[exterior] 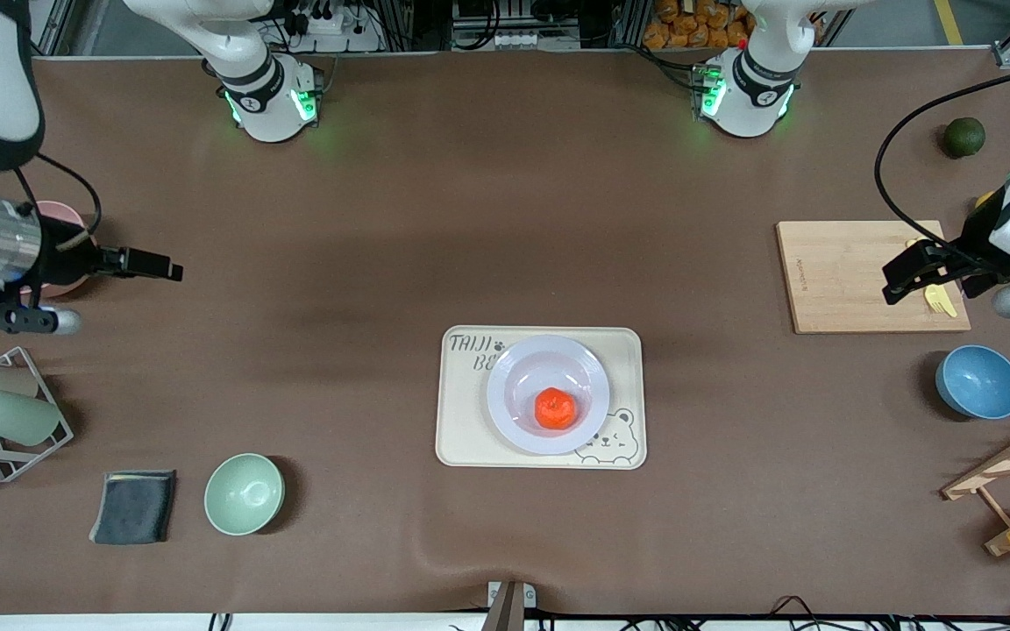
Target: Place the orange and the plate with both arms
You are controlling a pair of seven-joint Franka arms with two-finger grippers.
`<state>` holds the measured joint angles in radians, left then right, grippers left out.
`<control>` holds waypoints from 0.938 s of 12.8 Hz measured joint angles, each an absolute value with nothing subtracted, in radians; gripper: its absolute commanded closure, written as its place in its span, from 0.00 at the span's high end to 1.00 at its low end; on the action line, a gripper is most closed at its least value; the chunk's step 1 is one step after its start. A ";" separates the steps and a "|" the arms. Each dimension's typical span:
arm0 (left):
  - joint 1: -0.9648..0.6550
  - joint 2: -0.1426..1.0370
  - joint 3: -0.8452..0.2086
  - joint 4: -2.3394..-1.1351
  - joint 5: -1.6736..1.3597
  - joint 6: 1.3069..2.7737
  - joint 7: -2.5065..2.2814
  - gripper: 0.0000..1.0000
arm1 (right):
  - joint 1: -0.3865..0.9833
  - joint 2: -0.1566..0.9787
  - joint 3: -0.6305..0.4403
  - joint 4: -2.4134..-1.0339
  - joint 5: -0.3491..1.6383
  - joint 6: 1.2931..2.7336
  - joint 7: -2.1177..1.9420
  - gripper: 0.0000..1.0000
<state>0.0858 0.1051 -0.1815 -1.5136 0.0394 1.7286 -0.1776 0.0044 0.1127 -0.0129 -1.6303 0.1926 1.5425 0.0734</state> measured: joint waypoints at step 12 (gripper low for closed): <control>0.086 0.105 -0.183 -1.506 0.026 1.728 -0.178 1.00 | 0.026 0.018 0.017 -1.544 0.013 1.514 0.073 1.00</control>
<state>0.0858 0.1048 -0.1826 -1.5062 0.0262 1.7279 -0.1776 0.0263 0.0184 0.0169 -1.5445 0.0131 1.5136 0.0734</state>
